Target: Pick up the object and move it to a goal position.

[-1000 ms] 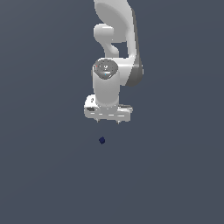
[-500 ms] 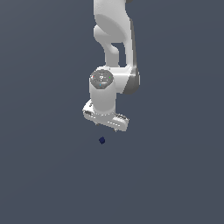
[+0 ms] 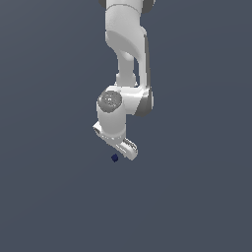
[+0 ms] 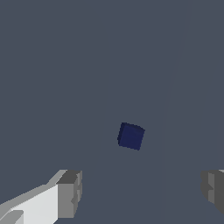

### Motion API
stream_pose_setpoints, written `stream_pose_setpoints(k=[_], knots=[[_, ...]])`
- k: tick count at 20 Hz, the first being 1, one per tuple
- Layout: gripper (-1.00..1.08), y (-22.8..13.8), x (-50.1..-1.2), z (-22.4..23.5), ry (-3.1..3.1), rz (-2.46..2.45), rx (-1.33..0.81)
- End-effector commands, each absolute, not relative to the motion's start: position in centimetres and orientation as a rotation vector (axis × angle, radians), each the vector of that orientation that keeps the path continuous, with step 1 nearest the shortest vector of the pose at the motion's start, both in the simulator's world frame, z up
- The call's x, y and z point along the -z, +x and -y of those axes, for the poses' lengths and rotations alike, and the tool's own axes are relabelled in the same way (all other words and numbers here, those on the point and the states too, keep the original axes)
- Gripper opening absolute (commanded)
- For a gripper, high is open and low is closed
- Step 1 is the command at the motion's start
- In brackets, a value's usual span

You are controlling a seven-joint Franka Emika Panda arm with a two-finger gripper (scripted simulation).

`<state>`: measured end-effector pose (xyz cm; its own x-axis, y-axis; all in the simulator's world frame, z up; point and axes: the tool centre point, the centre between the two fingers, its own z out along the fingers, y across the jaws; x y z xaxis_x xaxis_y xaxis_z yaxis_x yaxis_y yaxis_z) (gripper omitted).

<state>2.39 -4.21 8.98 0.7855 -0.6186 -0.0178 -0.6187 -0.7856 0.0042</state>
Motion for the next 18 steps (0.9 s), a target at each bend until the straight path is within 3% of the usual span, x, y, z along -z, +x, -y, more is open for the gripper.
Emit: stream_pose_setpoints(k=[1,18], knots=[[1.0,2.7,-8.3,4.5,-2.93,-1.128,-0.021],[1.0,3.4,-6.3,5.4,-2.824,-1.376,-0.001]])
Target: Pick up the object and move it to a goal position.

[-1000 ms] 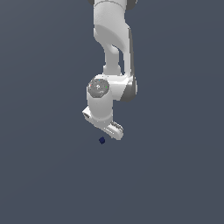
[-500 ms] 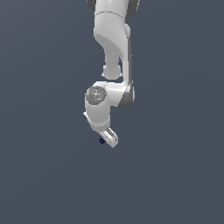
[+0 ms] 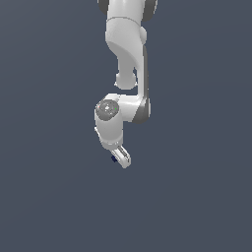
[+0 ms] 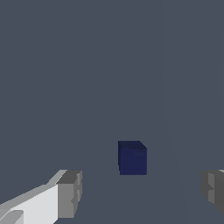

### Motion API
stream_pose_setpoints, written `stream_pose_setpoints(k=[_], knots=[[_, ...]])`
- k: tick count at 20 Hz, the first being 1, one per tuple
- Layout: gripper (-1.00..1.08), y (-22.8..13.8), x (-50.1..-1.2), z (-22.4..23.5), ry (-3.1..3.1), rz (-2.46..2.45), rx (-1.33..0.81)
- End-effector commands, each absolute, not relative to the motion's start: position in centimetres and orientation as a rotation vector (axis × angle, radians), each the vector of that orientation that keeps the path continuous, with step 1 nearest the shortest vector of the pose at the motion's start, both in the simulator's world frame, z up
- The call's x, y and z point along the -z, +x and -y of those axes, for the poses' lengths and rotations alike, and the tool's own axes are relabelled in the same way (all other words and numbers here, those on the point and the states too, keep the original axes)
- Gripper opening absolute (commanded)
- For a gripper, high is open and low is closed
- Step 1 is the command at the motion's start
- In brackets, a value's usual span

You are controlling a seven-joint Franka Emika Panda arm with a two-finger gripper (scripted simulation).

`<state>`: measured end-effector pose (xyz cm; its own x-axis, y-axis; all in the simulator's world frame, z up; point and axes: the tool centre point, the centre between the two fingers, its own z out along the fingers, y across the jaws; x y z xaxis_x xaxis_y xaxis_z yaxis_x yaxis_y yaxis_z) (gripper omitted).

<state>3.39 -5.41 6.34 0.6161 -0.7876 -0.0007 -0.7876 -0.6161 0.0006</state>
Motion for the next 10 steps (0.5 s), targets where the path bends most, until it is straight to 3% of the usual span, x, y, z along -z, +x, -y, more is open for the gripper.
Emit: stream_pose_setpoints(k=[1,10], knots=[[1.0,3.4,-6.2,5.4,2.824,1.376,0.001],[1.0,3.3,-2.3,5.4,2.821,1.382,0.001]])
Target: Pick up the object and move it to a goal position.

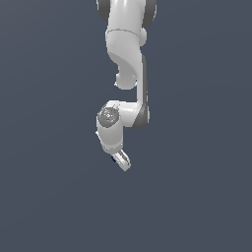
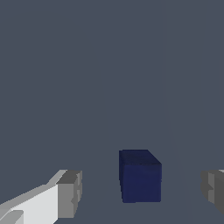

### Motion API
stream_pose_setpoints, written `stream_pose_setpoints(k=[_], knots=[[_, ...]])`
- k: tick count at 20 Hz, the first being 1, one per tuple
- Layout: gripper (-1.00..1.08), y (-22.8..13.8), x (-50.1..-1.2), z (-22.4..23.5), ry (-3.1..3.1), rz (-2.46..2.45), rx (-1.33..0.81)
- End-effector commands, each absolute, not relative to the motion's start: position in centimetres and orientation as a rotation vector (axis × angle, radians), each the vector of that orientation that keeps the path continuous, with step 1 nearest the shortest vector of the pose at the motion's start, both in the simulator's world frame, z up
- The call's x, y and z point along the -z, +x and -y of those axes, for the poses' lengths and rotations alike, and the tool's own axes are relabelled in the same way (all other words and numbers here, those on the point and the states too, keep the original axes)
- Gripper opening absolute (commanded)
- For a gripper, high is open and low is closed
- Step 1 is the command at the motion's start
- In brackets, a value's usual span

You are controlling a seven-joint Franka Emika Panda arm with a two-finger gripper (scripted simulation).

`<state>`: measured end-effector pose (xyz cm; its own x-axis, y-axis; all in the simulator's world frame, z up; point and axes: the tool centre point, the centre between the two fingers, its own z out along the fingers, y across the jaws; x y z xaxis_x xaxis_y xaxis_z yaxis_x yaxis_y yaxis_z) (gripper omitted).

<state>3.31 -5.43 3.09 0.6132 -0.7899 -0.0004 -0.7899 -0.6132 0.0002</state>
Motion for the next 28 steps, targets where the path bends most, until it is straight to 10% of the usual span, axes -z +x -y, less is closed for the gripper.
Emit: stream_pose_setpoints(k=[1,6,7,28], knots=[[1.0,3.3,-2.0,5.4,-2.821,-1.383,0.0],[1.0,3.4,-1.3,5.4,-2.821,-1.383,0.0],[-1.0,3.4,-1.3,5.4,-2.821,-1.383,0.0],[-1.0,5.2,-4.4,2.3,-2.821,-1.384,0.0]])
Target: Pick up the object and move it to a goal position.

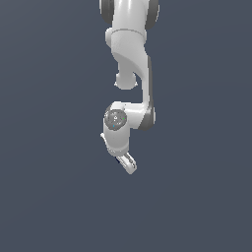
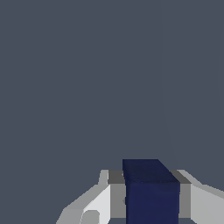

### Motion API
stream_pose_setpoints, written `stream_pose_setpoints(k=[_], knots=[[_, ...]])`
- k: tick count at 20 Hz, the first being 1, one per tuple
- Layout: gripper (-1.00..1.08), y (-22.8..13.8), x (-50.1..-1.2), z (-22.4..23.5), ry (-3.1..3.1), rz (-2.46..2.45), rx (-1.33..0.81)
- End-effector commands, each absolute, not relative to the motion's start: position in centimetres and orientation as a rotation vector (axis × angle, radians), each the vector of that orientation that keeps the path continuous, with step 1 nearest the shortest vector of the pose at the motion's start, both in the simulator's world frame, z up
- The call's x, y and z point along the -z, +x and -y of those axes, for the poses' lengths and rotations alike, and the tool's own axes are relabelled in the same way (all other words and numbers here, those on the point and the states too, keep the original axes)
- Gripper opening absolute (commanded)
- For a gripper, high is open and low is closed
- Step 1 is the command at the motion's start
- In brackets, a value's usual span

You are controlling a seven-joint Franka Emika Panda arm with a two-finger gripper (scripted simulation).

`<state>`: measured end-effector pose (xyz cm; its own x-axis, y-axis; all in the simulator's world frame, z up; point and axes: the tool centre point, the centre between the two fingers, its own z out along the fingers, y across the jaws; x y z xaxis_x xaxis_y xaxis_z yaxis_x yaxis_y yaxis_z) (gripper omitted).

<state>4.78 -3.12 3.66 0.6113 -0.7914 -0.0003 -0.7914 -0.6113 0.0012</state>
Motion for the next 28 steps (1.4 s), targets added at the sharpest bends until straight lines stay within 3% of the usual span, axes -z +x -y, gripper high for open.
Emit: stream_pose_setpoints(k=[1,15,28], knots=[[-1.0,5.6,-5.0,1.8,2.82,1.384,0.0],[-1.0,10.7,-13.2,-6.4,2.819,1.384,-0.001],[-1.0,12.5,-15.6,-8.8,2.82,1.383,0.0]])
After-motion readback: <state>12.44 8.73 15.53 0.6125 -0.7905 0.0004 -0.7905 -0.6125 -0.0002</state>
